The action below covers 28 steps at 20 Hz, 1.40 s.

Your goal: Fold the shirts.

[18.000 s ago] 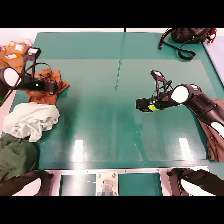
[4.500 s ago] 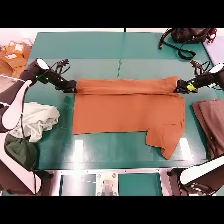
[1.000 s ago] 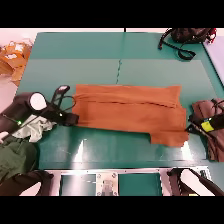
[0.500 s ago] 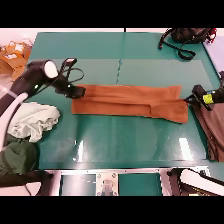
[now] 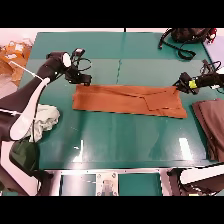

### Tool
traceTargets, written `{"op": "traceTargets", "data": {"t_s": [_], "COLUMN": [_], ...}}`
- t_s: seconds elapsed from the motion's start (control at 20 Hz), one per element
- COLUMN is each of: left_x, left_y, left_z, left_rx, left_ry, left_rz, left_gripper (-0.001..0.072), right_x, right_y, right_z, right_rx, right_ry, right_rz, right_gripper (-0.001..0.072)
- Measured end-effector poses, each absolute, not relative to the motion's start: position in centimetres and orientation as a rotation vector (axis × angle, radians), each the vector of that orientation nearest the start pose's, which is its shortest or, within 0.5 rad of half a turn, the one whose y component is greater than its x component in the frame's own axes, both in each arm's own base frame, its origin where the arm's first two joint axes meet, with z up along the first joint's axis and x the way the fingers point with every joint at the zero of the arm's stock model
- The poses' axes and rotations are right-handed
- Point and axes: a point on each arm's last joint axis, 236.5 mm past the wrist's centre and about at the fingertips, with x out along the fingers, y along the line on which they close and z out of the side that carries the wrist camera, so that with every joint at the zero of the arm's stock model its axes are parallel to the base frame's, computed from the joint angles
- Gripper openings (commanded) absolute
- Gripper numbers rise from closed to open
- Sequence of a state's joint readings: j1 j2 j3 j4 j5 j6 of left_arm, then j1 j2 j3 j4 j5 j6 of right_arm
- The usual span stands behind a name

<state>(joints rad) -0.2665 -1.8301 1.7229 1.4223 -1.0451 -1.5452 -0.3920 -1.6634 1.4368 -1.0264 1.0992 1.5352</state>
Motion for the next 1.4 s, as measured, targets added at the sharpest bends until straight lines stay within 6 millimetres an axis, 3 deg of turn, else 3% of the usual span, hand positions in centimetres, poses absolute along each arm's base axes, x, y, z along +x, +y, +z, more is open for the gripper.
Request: {"op": "traceTargets", "data": {"t_s": [0.1,0.25,0.35,0.5,0.65,0.95,1.0,1.05,1.1,1.2,1.4], "left_x": [54.0,55.2,54.6,53.1,52.0,51.0,51.0,50.9,50.9,50.8,50.5], "left_y": [-16.0,-12.8,-11.0,-10.1,-11.2,-14.0,-14.3,-14.5,-14.6,-15.0,-18.1], "left_z": [-1.5,0.4,0.4,0.4,0.7,1.7,1.8,1.9,1.9,2.1,3.0], "left_rx": [0.009,-0.071,-0.117,-0.161,-0.231,-0.322,-0.329,-0.336,-0.338,-0.346,-0.352], "left_ry": [1.109,1.105,1.159,1.238,1.285,1.308,1.308,1.309,1.309,1.307,1.279], "left_rz": [-0.285,-0.210,-0.176,-0.167,-0.211,-0.328,-0.338,-0.345,-0.352,-0.376,-0.489], "left_gripper": [0.0602,0.0602,0.0601,0.0601,0.0600,0.0599,0.0573,0.0366,0.0205,0.0040,0.0021], "right_x": [48.7,47.3,45.4,42.7,41.5,41.9,41.9,42.0,42.0,42.0,42.3], "right_y": [-9.6,-12.6,-14.4,-15.3,-14.5,-10.5,-10.1,-9.7,-9.6,-9.4,-9.4], "right_z": [-1.6,-1.3,-2.3,-5.0,-7.9,-10.2,-10.5,-10.7,-11.1,-11.4,-11.2], "right_rx": [0.698,0.654,0.648,0.661,0.710,0.810,0.808,0.813,0.808,0.798,0.781], "right_ry": [1.132,1.168,1.223,1.321,1.387,1.410,1.415,1.416,1.422,1.428,1.421], "right_rz": [-0.052,-0.036,-0.023,0.027,0.112,0.309,0.323,0.339,0.340,0.347,0.363], "right_gripper": [0.0535,0.0547,0.0547,0.0548,0.0549,0.0548,0.0534,0.0384,0.0279,0.0036,0.0020]}}
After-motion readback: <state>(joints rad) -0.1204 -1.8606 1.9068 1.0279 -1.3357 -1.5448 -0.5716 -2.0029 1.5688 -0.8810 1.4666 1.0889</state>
